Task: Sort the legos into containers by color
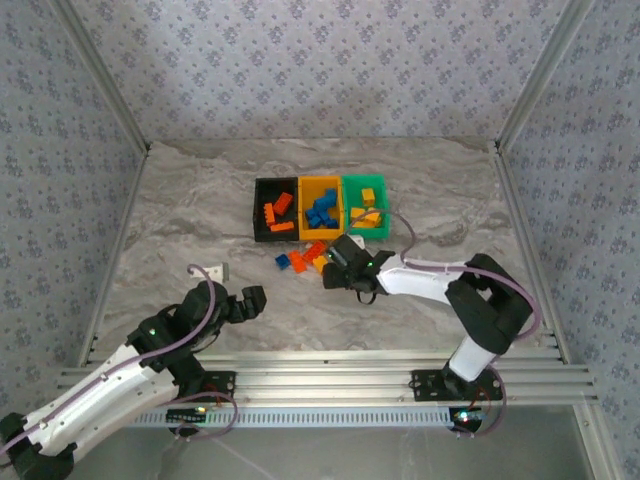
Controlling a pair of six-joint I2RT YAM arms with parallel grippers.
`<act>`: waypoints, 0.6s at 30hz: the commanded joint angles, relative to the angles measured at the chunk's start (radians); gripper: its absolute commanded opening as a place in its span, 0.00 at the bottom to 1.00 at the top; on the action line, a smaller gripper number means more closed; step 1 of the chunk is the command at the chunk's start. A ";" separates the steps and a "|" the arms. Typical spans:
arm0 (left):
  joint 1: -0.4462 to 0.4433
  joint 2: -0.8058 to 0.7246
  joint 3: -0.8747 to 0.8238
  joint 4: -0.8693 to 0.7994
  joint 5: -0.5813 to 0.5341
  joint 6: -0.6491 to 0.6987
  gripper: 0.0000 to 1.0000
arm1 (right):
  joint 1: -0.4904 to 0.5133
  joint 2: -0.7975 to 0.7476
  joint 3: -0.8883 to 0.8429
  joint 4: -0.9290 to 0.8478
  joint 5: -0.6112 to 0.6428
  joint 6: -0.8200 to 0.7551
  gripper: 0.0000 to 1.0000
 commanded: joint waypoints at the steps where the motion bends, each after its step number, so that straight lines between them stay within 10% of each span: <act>1: 0.008 0.004 -0.007 0.013 -0.012 -0.010 0.99 | 0.000 0.038 0.041 -0.067 0.038 0.036 0.82; 18: 0.011 0.014 -0.016 0.034 -0.004 -0.008 0.99 | 0.006 -0.105 -0.032 -0.025 0.041 -0.016 0.62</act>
